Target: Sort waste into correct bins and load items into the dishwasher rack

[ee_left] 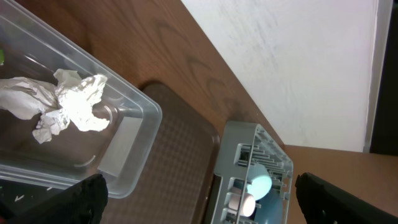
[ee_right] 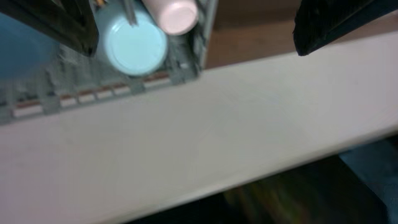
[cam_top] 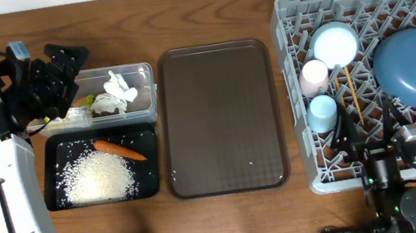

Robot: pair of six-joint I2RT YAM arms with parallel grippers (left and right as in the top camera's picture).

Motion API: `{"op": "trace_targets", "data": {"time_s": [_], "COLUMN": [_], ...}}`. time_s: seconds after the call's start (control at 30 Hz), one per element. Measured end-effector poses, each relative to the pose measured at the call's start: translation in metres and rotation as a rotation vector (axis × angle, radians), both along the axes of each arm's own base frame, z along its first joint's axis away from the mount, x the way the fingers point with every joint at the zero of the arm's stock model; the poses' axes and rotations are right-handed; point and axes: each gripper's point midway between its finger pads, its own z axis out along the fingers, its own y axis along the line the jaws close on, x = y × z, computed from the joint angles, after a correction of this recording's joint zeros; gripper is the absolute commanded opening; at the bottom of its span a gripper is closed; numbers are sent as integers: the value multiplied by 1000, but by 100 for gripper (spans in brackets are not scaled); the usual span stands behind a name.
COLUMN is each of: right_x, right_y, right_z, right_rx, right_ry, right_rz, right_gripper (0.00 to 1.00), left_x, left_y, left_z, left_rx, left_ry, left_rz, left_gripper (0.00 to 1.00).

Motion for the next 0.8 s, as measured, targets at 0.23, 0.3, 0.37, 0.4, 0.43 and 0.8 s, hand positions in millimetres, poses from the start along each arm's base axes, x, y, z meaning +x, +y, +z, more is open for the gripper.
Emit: {"op": "trace_targets", "data": {"time_s": [0.23, 0.3, 0.37, 0.4, 0.43, 0.8], "right_x": [4, 4, 4, 4, 4, 4], "right_y": [1, 1, 1, 1, 1, 1], "right_z": [-63, -63, -63, -63, -63, -63], "right_rx": [-163, -223, -274, -295, -316, -373], "right_ry": [226, 220, 216, 215, 213, 209], "right_rz": [-8, -11, -13, -14, -15, -18], "right_gripper": [99, 99, 99, 99, 99, 99], "left_x": [0, 0, 0, 0, 0, 0], "left_y": [0, 0, 0, 0, 0, 0], "left_z": [0, 0, 0, 0, 0, 0], "left_rx": [1, 1, 1, 1, 1, 1], "left_ry": [-2, -2, -2, -2, -2, -2], "left_rz": [0, 0, 0, 0, 0, 0], "left_gripper": [98, 98, 98, 98, 98, 98]}}
